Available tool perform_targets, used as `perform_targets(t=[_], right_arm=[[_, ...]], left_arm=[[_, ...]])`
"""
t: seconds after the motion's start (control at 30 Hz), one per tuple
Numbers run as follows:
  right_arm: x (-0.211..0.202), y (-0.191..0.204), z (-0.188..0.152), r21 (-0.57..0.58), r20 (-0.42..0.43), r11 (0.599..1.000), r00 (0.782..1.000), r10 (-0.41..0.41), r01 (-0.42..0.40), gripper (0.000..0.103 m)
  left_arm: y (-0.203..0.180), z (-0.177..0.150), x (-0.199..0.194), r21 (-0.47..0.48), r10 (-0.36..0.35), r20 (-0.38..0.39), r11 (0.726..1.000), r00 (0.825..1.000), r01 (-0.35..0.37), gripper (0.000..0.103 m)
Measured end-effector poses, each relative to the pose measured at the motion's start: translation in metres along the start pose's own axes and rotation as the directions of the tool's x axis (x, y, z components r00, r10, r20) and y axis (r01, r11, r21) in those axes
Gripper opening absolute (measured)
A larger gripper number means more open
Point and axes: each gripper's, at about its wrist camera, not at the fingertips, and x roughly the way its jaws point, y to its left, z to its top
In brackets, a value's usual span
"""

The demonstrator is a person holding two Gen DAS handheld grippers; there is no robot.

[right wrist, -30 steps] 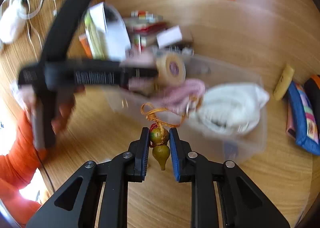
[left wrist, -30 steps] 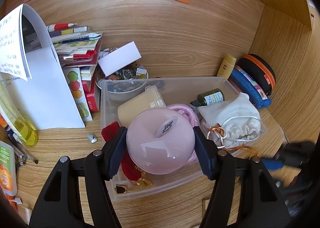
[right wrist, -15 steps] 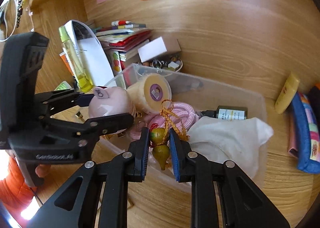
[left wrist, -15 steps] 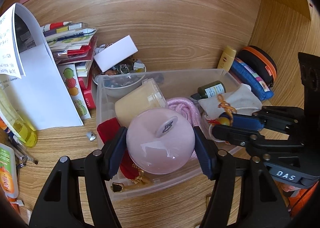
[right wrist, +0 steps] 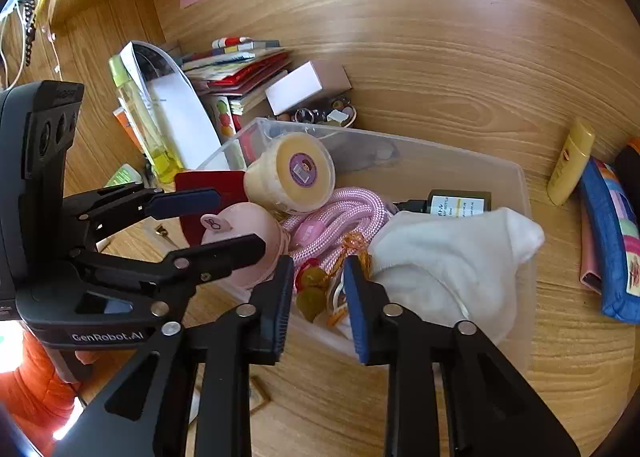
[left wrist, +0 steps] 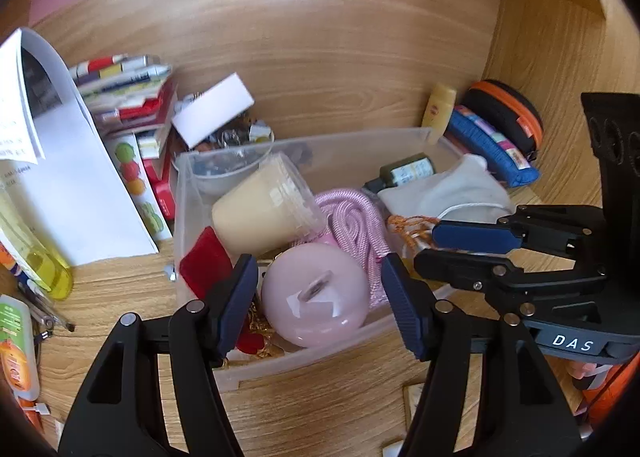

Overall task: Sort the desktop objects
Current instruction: 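Carry the pink case with left gripper while right carries tassel charm into clear box, release, then grasp the teal bottle with left gripper while right grasps the beige eraser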

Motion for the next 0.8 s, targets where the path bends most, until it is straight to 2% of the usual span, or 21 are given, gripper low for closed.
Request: perform_targets(t=[0.17, 0.23, 0.43, 0.5, 0.57, 0.63, 0.77, 0.8], right_arm=[[-0.015, -0.001, -0.007, 0.015, 0.021, 1.0, 1.0, -0.005, 0.005, 0.035], [-0.021, 0.0, -0.01, 0.014, 0.024, 1.0, 1.0, -0.009, 0.009, 0.039], [-0.04, 0.008, -0.021, -0.016, 0.046, 0.998, 0.998, -0.054, 0.054, 0.049], [-0.047, 0.013, -0.025, -0.031, 0.064, 0.997, 0.996, -0.07, 0.072, 0.055], [-0.054, 0.017, -0.028, -0.043, 0.082, 0.995, 0.993, -0.082, 0.086, 0.06], [-0.06, 0.022, -0.032, -0.059, 0.101, 0.994, 0.991, -0.087, 0.093, 0.061], [-0.068, 0.031, -0.038, -0.089, 0.121, 0.991, 0.989, -0.088, 0.1, 0.063], [-0.068, 0.032, -0.04, -0.093, 0.12, 0.991, 0.989, -0.087, 0.098, 0.064]], left_arm=[[-0.006, 0.0, -0.01, 0.014, -0.005, 0.036, 1.0, 0.999, 0.005, 0.064], [-0.007, 0.0, -0.014, 0.007, 0.034, 0.053, 0.999, 0.998, -0.034, 0.064], [-0.006, -0.001, -0.03, -0.03, 0.061, 0.08, 0.998, 0.995, -0.058, 0.064], [-0.005, -0.002, -0.037, -0.035, 0.072, 0.089, 0.997, 0.993, -0.069, 0.067], [-0.005, -0.005, -0.045, -0.041, 0.09, 0.099, 0.995, 0.991, -0.086, 0.075], [-0.005, -0.01, -0.054, -0.037, 0.114, 0.102, 0.993, 0.988, -0.111, 0.075], [-0.004, -0.021, -0.066, -0.047, 0.118, 0.093, 0.992, 0.989, -0.114, 0.089], [-0.005, -0.024, -0.069, -0.047, 0.12, 0.091, 0.992, 0.989, -0.116, 0.09]])
